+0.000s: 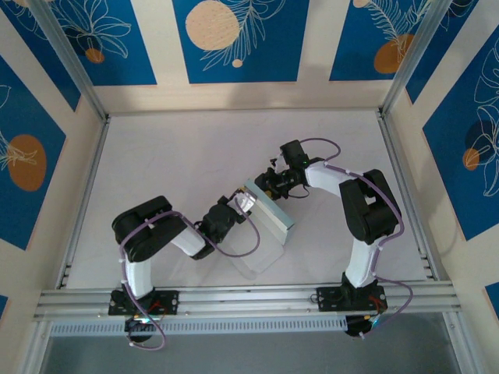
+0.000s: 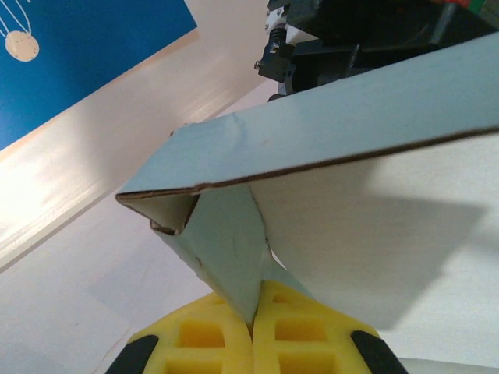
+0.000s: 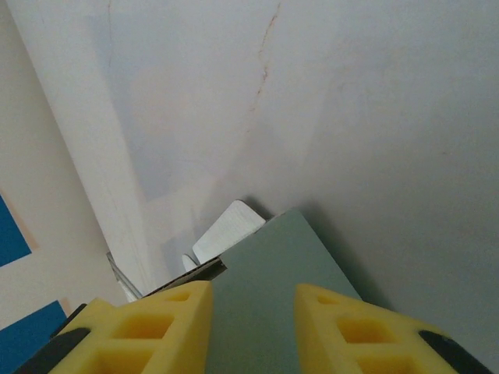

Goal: Fold the paper box

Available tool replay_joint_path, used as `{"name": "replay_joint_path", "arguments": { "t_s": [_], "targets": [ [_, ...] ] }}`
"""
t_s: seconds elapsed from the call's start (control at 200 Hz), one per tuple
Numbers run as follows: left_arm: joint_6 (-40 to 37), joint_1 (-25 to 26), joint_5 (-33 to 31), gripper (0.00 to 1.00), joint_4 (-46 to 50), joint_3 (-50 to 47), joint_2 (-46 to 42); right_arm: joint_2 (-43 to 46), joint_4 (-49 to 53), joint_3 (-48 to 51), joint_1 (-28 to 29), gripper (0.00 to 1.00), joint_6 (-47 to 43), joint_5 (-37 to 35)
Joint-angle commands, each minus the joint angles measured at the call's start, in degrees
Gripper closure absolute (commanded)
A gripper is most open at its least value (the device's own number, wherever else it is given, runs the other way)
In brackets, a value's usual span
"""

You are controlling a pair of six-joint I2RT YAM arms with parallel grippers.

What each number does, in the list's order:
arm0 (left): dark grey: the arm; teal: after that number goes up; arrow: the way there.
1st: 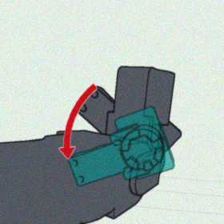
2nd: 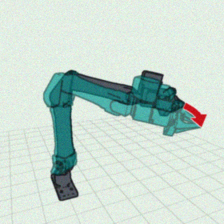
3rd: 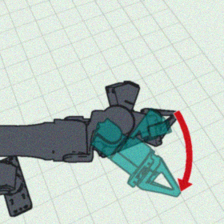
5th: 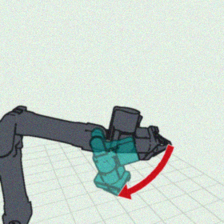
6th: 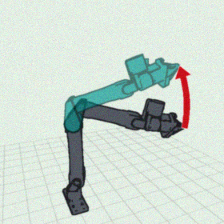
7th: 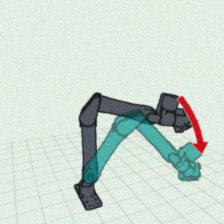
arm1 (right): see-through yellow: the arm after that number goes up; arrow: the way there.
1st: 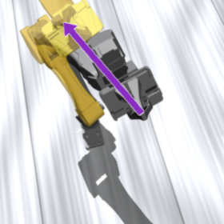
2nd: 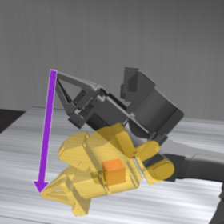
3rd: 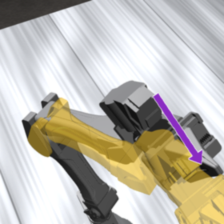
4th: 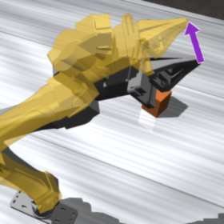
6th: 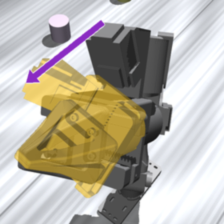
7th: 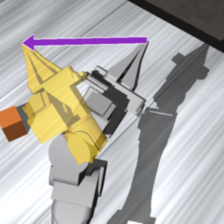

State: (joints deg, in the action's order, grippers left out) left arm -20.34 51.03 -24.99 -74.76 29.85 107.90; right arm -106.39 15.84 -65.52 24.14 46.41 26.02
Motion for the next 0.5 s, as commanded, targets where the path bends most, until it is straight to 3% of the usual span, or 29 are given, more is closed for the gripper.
{"name": "replay_joint_path", "arguments": {
  "t_s": [0.0, 0.31, 0.49],
  "targets": [
    [-2.81, -1.02, -5.54, 1.00, 3.28, 1.86, 2.83, -0.02, 5.58, -0.66, 4.77, 0.66, -3.64, 18.81],
    [-6.96, -0.84, -11.69, 1.00, 3.97, 4.59, 4.46, -0.49, -2.42, -1.33, 8.01, 0.68, 2.08, 27.83],
    [-9.42, -0.19, -15.00, 1.00, 2.50, 5.21, 5.91, -0.66, -3.89, -1.73, 8.50, 0.69, 3.79, 28.74]
  ]
}}
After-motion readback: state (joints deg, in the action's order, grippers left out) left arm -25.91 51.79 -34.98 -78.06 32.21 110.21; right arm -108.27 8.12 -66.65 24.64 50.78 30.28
